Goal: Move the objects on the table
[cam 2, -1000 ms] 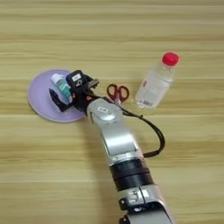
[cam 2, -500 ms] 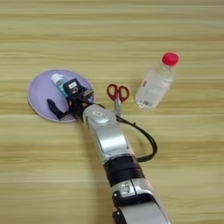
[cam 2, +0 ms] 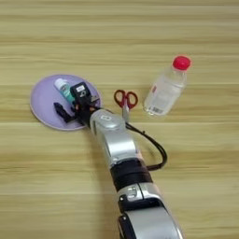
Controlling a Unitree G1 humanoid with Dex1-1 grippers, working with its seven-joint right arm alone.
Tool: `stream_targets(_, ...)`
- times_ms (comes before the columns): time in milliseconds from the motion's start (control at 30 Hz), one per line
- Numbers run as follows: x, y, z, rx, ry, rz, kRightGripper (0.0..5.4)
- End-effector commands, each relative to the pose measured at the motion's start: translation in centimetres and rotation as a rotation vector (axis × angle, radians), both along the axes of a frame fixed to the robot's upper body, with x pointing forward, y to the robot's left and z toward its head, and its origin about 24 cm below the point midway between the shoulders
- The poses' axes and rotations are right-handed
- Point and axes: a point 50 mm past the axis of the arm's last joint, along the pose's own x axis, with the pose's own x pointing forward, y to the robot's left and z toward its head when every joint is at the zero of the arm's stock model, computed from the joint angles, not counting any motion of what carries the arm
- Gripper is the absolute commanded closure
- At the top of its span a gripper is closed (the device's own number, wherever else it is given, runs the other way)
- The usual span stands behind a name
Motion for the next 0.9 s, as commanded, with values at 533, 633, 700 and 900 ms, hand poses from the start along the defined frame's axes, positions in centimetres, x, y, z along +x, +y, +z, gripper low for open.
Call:
stream_targets(533, 1.51, 0.18, 3.03, 0.019, -0.117, 0.01, 3.45)
stream_targets(633, 1.5, 0.18, 3.03, 0.019, -0.117, 0.009, 3.7)
stream_targets(700, 1.5, 0.18, 3.03, 0.019, -0.117, 0.009, 3.73)
stream_targets(900, 1.39, 0.23, 3.13, 0.021, -0.122, 0.011, 3.73)
